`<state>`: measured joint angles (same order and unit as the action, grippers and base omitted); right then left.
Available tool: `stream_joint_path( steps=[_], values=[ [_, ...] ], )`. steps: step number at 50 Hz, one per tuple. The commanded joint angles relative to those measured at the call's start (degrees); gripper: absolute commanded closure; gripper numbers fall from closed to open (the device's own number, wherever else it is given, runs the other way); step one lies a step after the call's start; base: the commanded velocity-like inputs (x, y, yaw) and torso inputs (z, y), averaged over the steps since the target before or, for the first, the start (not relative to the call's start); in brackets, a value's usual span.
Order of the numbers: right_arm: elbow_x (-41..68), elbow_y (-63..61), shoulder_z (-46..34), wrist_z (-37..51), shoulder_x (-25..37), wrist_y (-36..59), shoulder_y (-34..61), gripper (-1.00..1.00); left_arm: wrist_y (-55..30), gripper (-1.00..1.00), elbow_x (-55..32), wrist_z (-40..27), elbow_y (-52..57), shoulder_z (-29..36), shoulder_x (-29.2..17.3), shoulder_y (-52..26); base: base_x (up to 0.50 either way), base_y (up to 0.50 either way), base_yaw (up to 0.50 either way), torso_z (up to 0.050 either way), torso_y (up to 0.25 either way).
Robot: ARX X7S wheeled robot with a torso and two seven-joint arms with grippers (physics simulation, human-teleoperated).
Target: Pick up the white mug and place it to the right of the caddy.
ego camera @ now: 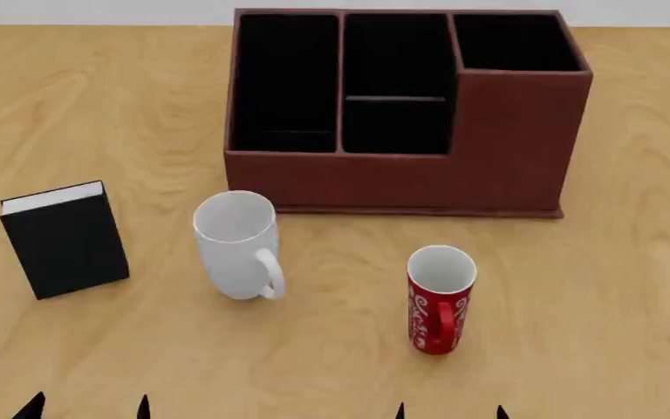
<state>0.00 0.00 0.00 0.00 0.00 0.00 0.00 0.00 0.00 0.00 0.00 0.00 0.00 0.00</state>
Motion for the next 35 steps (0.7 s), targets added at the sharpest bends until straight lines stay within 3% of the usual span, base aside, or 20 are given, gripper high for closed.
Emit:
stream_joint_path(
  steps=[1, 6, 15, 21, 35],
  values=[
    [0.0, 0.0, -0.7, 0.7, 0.5, 0.0, 0.0, -1.00, 0.0, -1.00, 0.0, -0.6, 0.0, 0.6, -0.6, 0.0, 0.00, 0.00, 0.00, 0.000, 0.000],
    [5.1, -0.1, -1.3, -0.7, 2.2, 5.8, 1.4, -1.00, -1.8, -1.00, -2.2, -1.7, 0.0, 2.0, -1.4, -1.0, 0.00, 0.00, 0.00, 0.000, 0.000],
    [2.6, -5.6, -3.3, 1.6, 5.0, 13.1, 4.8, -1.00, -9.7, -1.00, -3.0, -2.9, 9.6, 3.5, -3.8, -1.4, 0.00, 0.00, 0.00, 0.000, 0.000],
    [2.2, -11.3, -3.6, 2.5, 6.2, 19.4, 7.6, -1.00, -12.2, -1.00, -1.3, -3.2, 12.4, 5.0, -5.3, -4.4, 0.00, 0.00, 0.00, 0.000, 0.000],
    [2.5, -18.6, -3.5, 2.1, 9.4, 32.9, 16.4, -1.00, -26.4, -1.00, -4.2, -1.4, 22.1, 5.7, -7.4, -10.5, 0.00, 0.00, 0.00, 0.000, 0.000]
  ],
)
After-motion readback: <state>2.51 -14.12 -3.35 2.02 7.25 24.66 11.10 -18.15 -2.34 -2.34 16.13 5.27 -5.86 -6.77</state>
